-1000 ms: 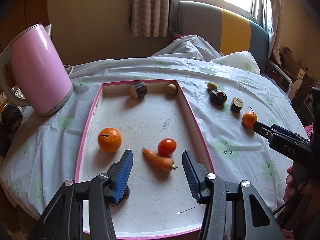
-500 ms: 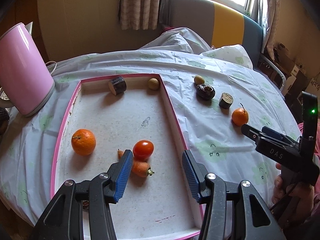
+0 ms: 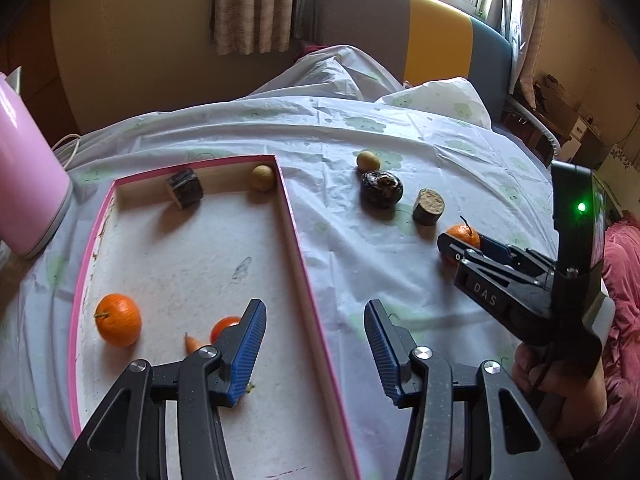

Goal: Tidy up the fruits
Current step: 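Move the right tool to the large stemmed orange and close on it, then grasp the second small tan ball with the left tool while the right tool holds the orange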

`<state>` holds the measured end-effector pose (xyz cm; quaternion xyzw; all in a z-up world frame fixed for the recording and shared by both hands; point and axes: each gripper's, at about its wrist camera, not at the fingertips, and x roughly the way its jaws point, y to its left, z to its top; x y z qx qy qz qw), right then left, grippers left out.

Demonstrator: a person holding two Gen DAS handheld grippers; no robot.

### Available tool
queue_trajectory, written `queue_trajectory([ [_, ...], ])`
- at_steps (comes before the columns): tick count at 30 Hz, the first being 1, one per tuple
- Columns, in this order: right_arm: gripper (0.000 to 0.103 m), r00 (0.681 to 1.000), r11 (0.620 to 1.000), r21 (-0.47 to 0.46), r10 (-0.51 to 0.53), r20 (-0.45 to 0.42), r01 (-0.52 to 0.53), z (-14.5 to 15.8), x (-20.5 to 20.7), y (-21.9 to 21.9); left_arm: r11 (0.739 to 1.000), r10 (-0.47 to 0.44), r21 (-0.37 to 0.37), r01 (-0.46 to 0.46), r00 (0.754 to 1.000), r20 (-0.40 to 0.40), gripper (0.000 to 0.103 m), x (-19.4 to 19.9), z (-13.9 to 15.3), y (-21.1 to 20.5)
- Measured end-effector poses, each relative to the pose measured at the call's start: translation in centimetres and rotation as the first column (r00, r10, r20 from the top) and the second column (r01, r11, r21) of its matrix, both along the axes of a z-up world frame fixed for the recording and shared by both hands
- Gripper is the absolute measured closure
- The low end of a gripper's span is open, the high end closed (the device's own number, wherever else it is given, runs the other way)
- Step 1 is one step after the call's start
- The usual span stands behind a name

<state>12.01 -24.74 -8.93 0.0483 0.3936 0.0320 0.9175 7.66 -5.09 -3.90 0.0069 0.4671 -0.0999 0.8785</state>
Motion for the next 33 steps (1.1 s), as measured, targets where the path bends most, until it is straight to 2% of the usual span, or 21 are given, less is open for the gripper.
queue_trajectory([
  [7,0.062,0.996,0.996,-0.022,-0.084,0.009,0.084,-0.1,-1.0,-2.5,1.000,-0.023,-0.017,0.023,0.999,-0.023,0.052,1.7,-0.2,-1.9],
  [11,0.062,0.993,0.992,-0.052,-0.114,0.013,0.115,-0.3,-1.3,-3.6,0.998,-0.014,-0.060,0.011,0.998,-0.062,0.055,3.4,-0.4,-2.7],
  [22,0.062,0.994,0.994,-0.008,-0.111,0.019,0.111,-0.4,-1.3,-4.3,0.999,-0.010,-0.049,0.006,0.997,-0.073,0.062,8.0,-0.3,-4.9],
  [33,0.062,0.995,0.995,0.015,-0.100,-0.001,0.100,-1.0,-0.9,-4.5,0.999,0.003,-0.042,-0.007,0.996,-0.086,0.062,13.8,-1.0,-7.8],
])
